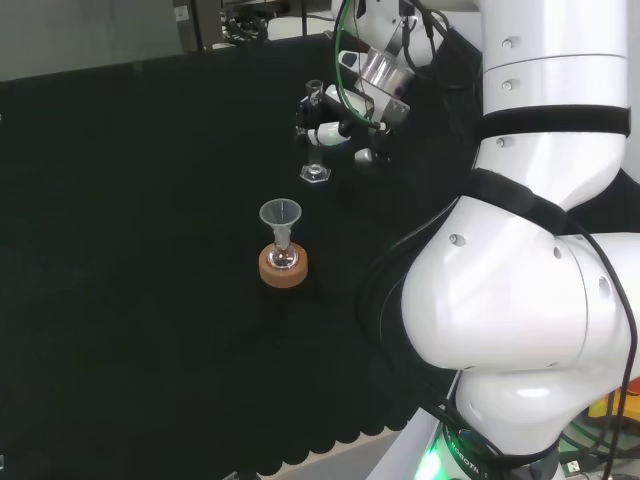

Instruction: Put the graduated cylinder back on the table.

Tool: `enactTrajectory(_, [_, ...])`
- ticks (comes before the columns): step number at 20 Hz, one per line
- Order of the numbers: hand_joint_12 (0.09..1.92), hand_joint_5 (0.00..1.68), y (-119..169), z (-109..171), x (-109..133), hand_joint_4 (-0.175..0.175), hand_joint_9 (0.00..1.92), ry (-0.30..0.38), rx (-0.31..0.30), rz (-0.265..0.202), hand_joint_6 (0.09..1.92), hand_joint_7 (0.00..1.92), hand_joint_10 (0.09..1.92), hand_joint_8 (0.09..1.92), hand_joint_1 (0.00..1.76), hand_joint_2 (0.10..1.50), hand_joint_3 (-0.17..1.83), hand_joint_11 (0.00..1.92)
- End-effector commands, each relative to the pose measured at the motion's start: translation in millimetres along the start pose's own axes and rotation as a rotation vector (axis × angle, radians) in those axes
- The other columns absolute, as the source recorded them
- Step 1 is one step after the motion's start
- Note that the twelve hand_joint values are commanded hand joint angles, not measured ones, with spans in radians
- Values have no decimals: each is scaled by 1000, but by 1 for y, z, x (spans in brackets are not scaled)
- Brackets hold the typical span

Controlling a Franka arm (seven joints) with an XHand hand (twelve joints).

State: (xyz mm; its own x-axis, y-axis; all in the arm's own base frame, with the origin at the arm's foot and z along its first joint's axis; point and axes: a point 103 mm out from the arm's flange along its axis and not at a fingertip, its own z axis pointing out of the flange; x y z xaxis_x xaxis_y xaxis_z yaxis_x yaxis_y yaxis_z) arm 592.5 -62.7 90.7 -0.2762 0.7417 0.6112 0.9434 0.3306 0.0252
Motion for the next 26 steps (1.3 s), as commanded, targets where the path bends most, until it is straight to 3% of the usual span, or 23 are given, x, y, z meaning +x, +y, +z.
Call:
enactTrajectory(1, [1108,672,-4,-6,-1,-61,1093,47,66,-4,770,704,87,576,944,1107,-55,744])
enactTrajectory(6, [1269,432,-6,-18,5,-57,913,27,81,-6,521,498,87,628,880,1045,-169,485])
enactTrajectory(11, [1294,398,-13,-37,16,-61,851,-7,46,-15,415,413,87,644,861,1010,-175,429])
enactTrajectory(16, [1324,378,-26,-69,33,-64,778,-87,5,-8,323,311,87,651,837,986,-175,356])
enactTrajectory(21, [1341,385,-49,-111,64,-64,753,-179,-42,-3,276,287,87,659,818,977,-175,323])
enactTrajectory(26, [1349,399,-84,-151,109,-64,747,-282,-99,-2,238,282,87,665,813,977,-175,310])
